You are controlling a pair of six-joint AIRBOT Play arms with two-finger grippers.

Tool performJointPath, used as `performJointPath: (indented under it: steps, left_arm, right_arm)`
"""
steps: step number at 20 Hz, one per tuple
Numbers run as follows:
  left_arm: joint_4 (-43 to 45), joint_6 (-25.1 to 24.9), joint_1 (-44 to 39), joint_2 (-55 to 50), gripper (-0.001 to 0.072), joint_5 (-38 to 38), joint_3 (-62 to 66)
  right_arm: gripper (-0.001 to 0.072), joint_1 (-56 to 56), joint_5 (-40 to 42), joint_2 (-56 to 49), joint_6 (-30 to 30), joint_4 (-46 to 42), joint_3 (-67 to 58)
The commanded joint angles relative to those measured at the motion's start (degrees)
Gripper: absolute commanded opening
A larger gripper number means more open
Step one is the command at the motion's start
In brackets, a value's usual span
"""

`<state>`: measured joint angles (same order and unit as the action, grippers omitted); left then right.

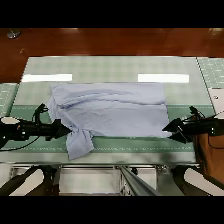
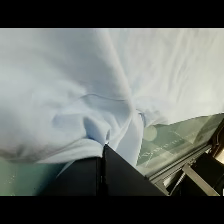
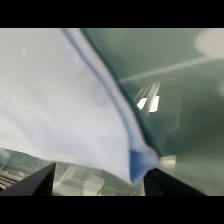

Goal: Fold the shirts.

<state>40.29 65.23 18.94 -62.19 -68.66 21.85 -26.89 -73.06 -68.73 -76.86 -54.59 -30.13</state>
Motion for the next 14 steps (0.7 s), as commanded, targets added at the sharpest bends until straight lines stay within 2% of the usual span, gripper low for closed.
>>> performJointPath:
  steps: [1, 2, 3, 4, 7, 10, 12, 14]
  left_arm:
    - [0.0, -0.1, 0.0, 0.0, 0.002, 0.2, 0.0]
    - [0.0, -0.1, 0.0, 0.0, 0.002, 0.2, 0.0]
    - [-0.1, -0.1, 0.0, 0.0, 0.002, 0.2, 0.0]
    - [-0.1, -0.1, 0.0, 0.0, 0.002, 0.0, 0.4]
    - [-0.1, -0.1, 0.1, 0.0, 0.002, -2.0, 5.7]
    - [0.0, 0.7, 0.1, -0.3, 0.002, -1.3, 14.2]
    - [0.0, 2.3, 0.0, -2.1, 0.002, 1.2, 19.4]
    - [0.0, 3.0, -0.8, -5.7, 0.002, 4.7, 23.8]
  right_arm:
    - [0.0613, 4.1, 5.7, -2.9, -1.4, 0.9, -3.5]
    - [0.0511, 4.9, 5.5, -3.9, -1.7, 1.1, -4.4]
    - [0.0218, 6.1, 4.9, -4.5, -0.8, 1.7, -4.9]
    - [0.0024, 7.1, 4.1, -4.7, 2.5, 2.4, -5.7]
    - [0.0022, 7.6, 1.6, -4.7, 3.5, 0.3, -11.2]
    - [0.0022, 7.7, 1.2, -4.7, 0.7, -3.8, -19.7]
    - [0.0022, 7.7, 1.9, -5.4, -0.2, -3.8, -24.5]
    - [0.0022, 8.3, 1.7, -7.9, 0.1, 1.3, -28.3]
